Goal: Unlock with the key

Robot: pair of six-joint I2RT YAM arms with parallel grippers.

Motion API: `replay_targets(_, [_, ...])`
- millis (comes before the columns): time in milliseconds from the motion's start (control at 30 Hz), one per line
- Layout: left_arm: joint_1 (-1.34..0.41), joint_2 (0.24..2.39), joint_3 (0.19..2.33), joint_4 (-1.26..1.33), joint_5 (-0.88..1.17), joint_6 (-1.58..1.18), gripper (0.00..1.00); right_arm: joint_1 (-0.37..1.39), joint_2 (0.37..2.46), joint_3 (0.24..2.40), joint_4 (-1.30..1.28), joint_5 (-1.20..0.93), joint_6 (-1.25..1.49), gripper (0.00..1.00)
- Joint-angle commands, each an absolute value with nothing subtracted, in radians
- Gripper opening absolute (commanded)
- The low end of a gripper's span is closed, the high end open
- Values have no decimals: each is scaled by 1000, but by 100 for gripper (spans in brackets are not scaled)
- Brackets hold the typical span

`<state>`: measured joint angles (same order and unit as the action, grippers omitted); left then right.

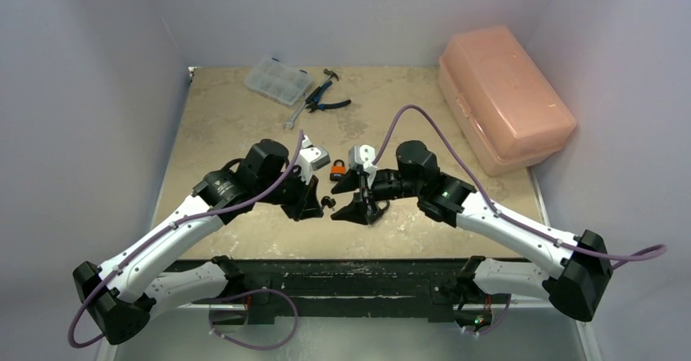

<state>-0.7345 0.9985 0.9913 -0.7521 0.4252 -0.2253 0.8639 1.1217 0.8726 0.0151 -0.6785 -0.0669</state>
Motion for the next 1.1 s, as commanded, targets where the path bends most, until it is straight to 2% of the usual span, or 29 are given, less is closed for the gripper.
replay_targets(0, [-739,993,1031,-761,460,-237,0,870,1147,892,109,-747,-121,67])
replay_targets(367, [-740,967,1029,-752,470,-235,0,891,1230,921,135,-760,-119,62])
replay_targets(533, [-740,957,1026,-743,472,-230,0,895,1251,931,144,-768,-102,50])
replay_targets(700, [-741,951,1021,-741,474,-231,0,900,1257,934,152,-770,-95,43])
replay_targets(967, [-739,942,1020,-749,465,-226,0,900,1247,948,93,-771,-121,13])
replay_targets(1067, [-740,938,1024,-750,461,-223,0,900,1244,957,42,-770,-141,9])
